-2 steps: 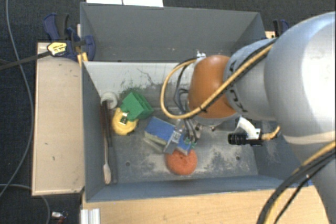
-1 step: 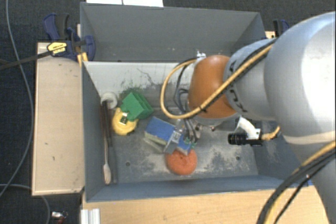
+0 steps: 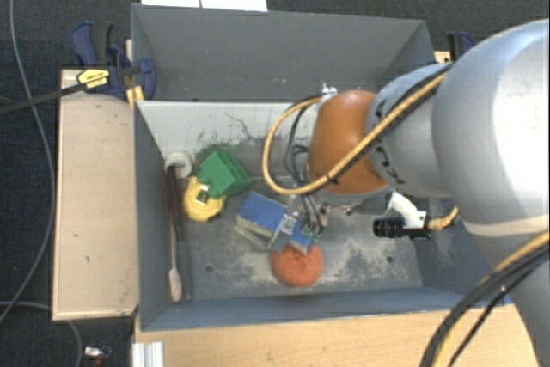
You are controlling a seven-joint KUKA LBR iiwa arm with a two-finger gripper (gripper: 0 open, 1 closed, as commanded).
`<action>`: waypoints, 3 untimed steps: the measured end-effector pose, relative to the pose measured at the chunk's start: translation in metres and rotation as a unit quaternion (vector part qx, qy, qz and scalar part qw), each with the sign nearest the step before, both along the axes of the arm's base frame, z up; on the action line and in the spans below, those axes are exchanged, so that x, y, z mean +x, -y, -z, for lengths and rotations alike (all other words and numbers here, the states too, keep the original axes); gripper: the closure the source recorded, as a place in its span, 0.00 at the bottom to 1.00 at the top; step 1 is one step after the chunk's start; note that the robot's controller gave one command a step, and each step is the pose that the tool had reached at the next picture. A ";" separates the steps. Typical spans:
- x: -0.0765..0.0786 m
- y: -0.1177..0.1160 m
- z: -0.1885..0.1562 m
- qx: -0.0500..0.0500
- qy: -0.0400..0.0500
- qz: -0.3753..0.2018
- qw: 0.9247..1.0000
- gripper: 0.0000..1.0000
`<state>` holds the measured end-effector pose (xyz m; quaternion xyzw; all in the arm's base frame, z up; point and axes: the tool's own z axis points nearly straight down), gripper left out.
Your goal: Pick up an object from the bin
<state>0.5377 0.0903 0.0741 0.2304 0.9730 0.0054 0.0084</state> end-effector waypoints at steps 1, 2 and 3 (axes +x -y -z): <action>0.000 0.000 0.000 0.000 0.000 0.000 1.000 1.00; 0.000 0.000 0.000 0.000 0.000 0.001 1.000 1.00; 0.000 0.000 0.000 0.000 0.000 0.001 1.000 1.00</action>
Offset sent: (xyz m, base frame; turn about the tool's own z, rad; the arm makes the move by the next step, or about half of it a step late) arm 0.0000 0.0000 0.0000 0.0000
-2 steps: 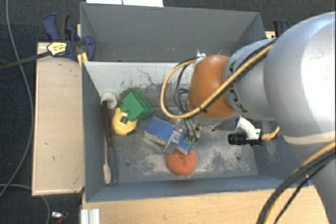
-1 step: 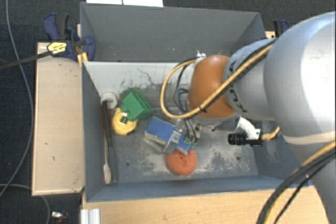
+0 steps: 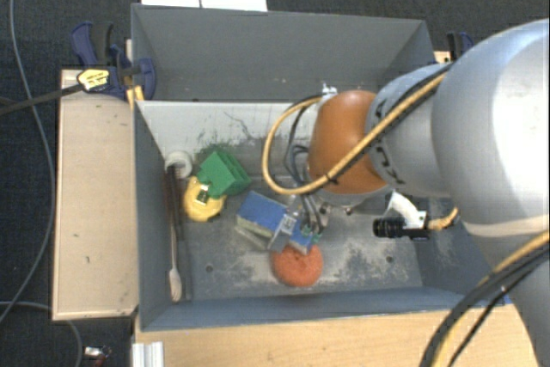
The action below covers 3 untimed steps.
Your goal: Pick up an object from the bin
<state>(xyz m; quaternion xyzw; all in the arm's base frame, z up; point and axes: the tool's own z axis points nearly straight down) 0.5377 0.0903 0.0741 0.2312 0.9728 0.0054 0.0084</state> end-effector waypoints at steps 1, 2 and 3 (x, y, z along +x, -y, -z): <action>0.000 0.000 0.000 0.000 0.000 0.000 1.000 1.00; 0.000 0.000 0.000 0.000 0.000 0.000 1.000 1.00; 0.000 0.000 0.000 0.000 0.000 0.001 1.000 1.00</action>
Offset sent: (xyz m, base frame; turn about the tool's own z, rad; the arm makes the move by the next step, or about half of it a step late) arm 0.0000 0.0000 0.0000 0.0000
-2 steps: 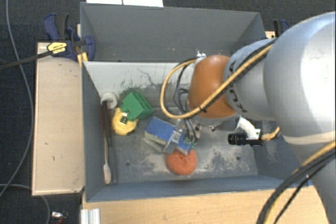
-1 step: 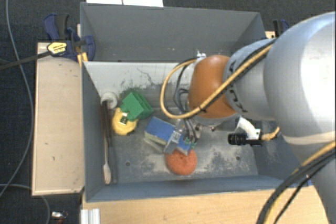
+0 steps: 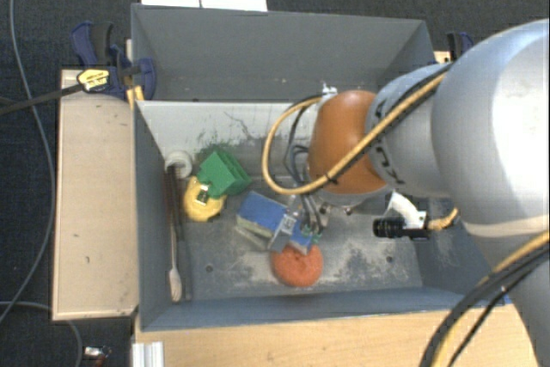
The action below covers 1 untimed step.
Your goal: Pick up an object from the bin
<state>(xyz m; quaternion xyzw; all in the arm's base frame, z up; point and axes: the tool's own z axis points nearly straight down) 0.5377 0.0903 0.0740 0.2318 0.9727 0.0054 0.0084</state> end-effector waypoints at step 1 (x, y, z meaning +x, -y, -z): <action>0.000 0.000 0.000 0.000 0.000 0.000 1.000 1.00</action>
Offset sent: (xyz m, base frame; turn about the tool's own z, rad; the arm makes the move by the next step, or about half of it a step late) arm 0.0000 0.0000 0.0000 0.0000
